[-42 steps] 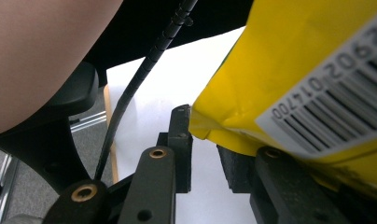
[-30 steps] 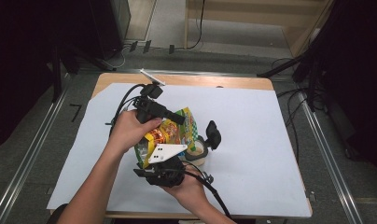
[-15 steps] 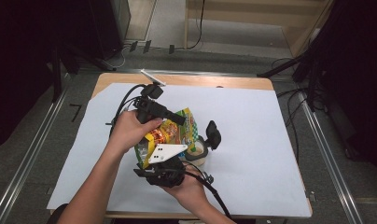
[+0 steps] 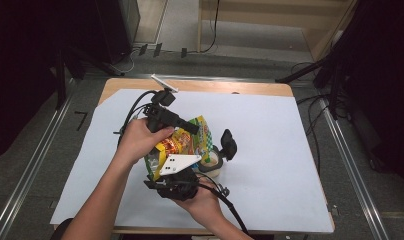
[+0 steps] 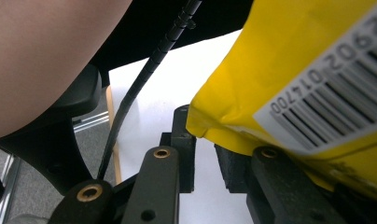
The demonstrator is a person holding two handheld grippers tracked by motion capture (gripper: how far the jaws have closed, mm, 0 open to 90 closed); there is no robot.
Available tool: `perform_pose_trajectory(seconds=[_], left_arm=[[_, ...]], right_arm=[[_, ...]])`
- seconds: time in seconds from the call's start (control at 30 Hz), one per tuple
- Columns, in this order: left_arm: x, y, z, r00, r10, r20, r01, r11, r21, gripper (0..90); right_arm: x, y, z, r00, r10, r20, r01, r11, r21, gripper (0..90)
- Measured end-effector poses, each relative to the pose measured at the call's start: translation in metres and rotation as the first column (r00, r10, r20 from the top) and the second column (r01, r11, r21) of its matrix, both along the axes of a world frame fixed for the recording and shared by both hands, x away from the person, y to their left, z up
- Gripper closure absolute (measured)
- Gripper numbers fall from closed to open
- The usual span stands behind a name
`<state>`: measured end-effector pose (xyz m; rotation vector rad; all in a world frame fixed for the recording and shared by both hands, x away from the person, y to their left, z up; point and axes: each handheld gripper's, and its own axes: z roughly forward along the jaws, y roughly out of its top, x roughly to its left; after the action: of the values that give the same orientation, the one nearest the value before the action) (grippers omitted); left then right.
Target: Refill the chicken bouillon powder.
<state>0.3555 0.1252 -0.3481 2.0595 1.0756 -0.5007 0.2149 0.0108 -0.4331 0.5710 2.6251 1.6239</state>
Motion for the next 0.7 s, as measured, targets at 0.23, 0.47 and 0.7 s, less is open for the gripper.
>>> perform_pose_trajectory(seconds=[0.23, 0.47, 0.7], left_arm=[[-0.0001, 0.0, 0.0, 1.0, -0.001, -0.003, 0.001, 1.0, 0.001, 71.3], [0.0002, 0.0006, -0.0004, 1.0, 0.0, -0.005, 0.0, 1.0, -0.001, 71.3], [0.0005, 0.0013, -0.0007, 0.9999, 0.002, -0.012, -0.003, 1.0, -0.003, 71.4]], right_arm=[[-0.0005, -0.0001, 0.0, 1.0, 0.0, 0.001, 0.0, 1.0, 0.001, 79.0], [-0.0007, 0.0003, -0.0003, 1.0, 0.0, 0.009, 0.0, 1.0, 0.007, 78.7], [-0.0009, 0.0001, -0.0007, 0.9999, -0.002, 0.01, 0.002, 1.0, 0.008, 78.7]])
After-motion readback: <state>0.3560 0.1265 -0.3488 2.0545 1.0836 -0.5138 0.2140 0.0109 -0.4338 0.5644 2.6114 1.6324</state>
